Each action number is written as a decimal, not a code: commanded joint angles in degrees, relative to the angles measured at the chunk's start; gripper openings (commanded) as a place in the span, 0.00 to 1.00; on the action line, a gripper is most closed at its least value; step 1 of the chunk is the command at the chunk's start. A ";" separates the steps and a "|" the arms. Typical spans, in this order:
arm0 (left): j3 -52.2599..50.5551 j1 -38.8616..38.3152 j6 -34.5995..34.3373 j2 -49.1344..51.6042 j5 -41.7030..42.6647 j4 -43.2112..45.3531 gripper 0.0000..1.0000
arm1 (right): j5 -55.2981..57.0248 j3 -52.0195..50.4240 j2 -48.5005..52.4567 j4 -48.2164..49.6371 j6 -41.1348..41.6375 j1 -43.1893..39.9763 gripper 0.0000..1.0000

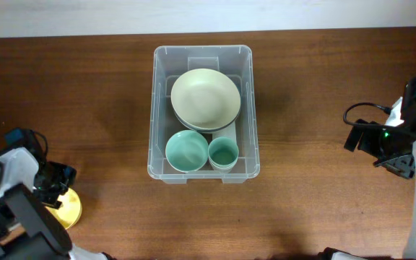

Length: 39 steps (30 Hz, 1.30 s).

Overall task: Pack container
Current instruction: 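Lift the yellow bowl with the left gripper and lower it into the bin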

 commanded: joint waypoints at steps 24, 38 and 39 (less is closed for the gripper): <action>36.98 -19.21 7.45 -2.49 0.70 -23.85 0.01 | -0.11 0.87 -0.66 0.22 -0.26 -0.15 0.99; 50.29 -59.23 20.37 -1.55 0.44 -25.09 0.00 | -0.11 0.87 -0.66 0.24 -0.24 -0.15 0.99; 50.29 -61.05 20.37 -1.07 0.44 -25.09 0.01 | -0.11 0.87 -0.66 0.24 -0.24 -0.15 0.99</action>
